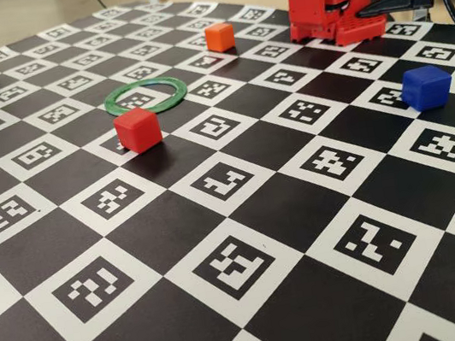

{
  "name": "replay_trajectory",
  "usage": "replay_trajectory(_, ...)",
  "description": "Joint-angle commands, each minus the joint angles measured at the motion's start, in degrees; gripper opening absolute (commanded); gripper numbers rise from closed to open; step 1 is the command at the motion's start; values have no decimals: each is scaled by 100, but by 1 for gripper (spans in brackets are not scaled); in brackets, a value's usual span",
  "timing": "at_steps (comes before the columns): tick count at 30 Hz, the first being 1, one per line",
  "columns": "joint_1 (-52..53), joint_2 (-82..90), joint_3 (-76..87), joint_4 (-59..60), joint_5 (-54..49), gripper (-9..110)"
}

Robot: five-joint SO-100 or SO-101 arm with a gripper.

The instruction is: Grab the red cube then put it in the green circle then put the blue cube on top and finally the orange cube on top

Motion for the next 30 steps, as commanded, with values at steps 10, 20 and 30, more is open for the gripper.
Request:
replay_trajectory(10, 334, -70, 879, -923, 932, 36)
replay_trajectory(20, 483, -193, 1538, -1512, 457, 49)
replay_trajectory(30, 387, -448, 2391, -2268, 422, 49)
